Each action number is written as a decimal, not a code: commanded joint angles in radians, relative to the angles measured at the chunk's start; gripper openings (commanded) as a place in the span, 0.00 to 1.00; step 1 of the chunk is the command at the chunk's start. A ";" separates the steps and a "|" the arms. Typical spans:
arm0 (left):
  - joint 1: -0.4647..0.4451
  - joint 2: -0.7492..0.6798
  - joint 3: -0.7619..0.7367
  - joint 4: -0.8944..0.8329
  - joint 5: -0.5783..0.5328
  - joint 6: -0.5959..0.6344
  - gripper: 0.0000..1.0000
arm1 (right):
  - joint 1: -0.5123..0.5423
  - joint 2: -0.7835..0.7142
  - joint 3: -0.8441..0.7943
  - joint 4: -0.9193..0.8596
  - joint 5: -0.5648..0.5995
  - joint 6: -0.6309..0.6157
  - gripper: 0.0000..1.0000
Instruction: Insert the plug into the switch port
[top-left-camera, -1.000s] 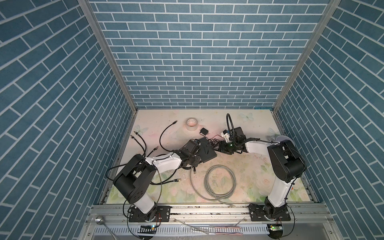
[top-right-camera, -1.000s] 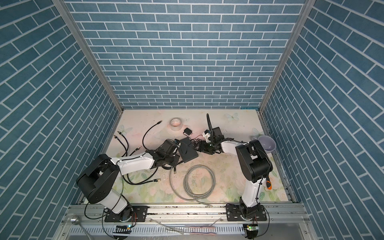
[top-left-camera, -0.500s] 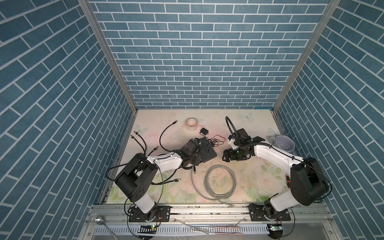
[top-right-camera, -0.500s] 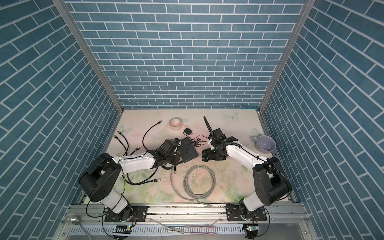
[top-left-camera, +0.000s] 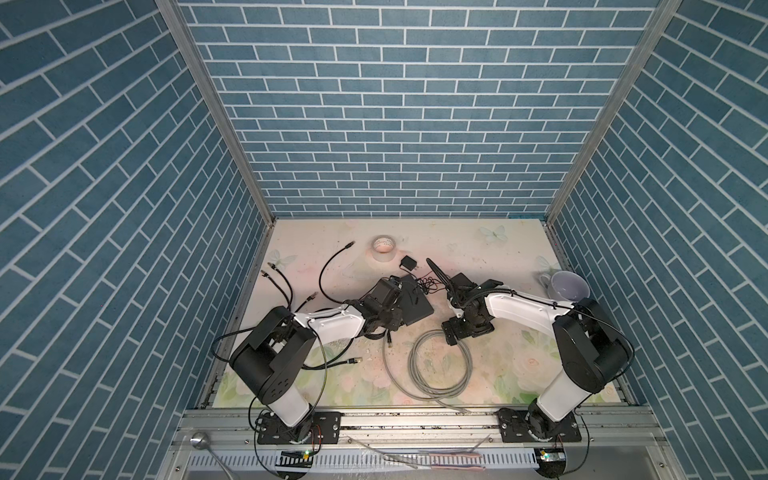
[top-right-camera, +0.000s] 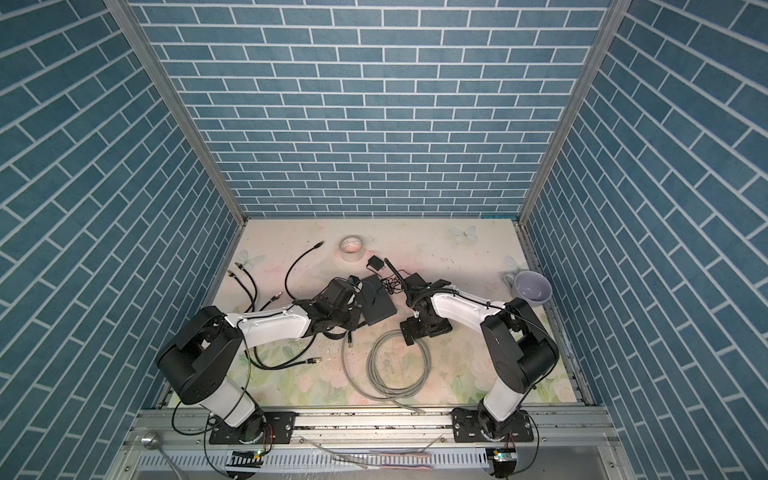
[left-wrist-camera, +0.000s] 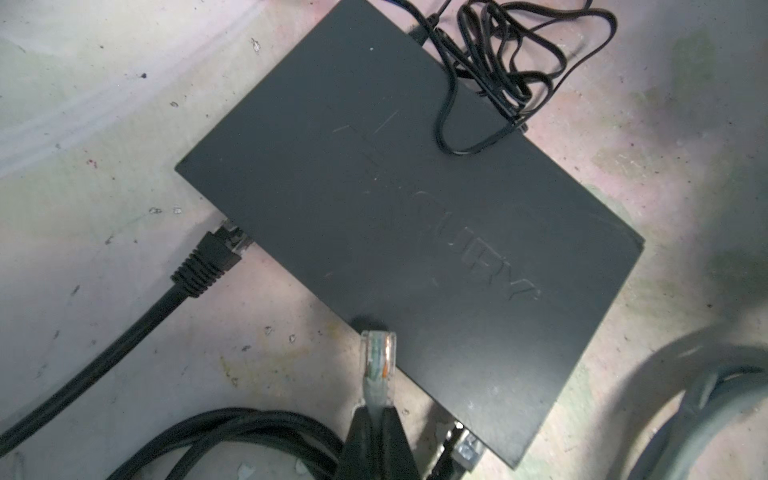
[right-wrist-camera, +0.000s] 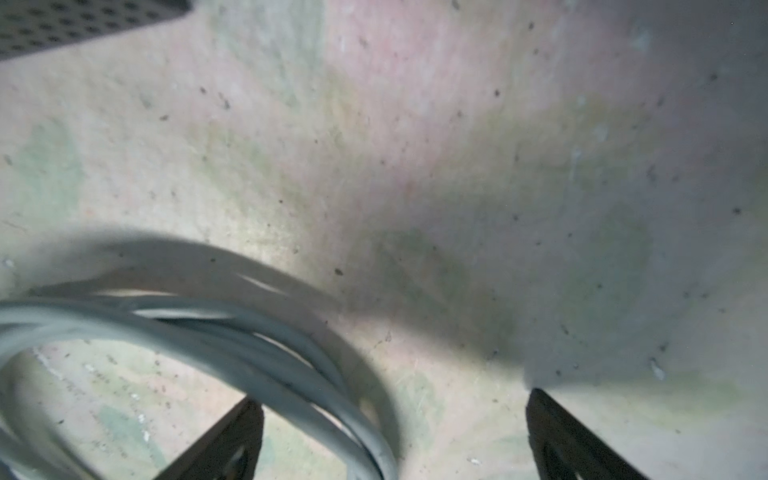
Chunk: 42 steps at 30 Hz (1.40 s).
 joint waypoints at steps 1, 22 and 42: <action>-0.001 -0.003 0.005 -0.018 -0.011 0.005 0.00 | 0.003 0.044 0.026 -0.018 0.121 -0.019 0.95; -0.013 0.047 0.031 -0.095 -0.005 -0.066 0.00 | -0.167 0.202 0.291 0.051 0.022 -0.097 0.94; -0.027 0.048 0.084 -0.208 -0.040 -0.105 0.00 | -0.116 0.190 0.273 0.344 -0.338 0.015 0.90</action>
